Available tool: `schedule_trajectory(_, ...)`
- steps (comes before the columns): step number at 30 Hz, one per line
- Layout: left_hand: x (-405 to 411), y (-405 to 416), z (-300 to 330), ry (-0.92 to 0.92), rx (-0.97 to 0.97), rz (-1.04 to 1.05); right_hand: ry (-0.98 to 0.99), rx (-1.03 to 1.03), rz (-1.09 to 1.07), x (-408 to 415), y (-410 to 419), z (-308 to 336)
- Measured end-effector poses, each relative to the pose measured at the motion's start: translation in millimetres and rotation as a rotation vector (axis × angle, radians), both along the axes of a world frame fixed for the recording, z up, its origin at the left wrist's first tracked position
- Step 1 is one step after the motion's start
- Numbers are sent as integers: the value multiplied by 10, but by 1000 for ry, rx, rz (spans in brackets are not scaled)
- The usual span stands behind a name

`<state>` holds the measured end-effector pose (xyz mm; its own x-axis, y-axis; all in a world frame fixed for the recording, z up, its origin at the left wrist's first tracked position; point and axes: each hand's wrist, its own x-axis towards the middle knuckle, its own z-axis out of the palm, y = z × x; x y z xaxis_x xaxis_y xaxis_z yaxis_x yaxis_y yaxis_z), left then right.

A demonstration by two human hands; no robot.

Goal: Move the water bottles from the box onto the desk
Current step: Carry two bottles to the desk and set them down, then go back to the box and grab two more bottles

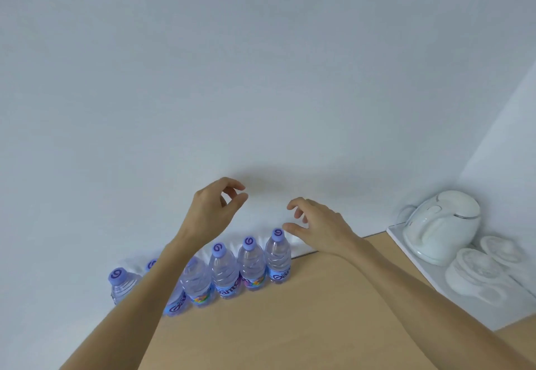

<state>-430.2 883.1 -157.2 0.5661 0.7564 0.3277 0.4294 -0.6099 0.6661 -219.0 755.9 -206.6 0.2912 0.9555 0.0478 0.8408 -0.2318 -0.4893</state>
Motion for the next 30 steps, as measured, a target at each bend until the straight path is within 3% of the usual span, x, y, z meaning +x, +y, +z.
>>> schedule_trajectory(4, 151, -227, 391, -181, -24, -84, -41, 127, -109, 42, -409, 367)
schedule_trajectory(14, 1011, -1402, 1262, -390, 17, -433, -151, 327, -299, 519, -1860, 1221)
schedule_trajectory(30, 3231, -4931, 1582, -427, -39, -998, -324, 297, -812, 1576, -5894, 1508)
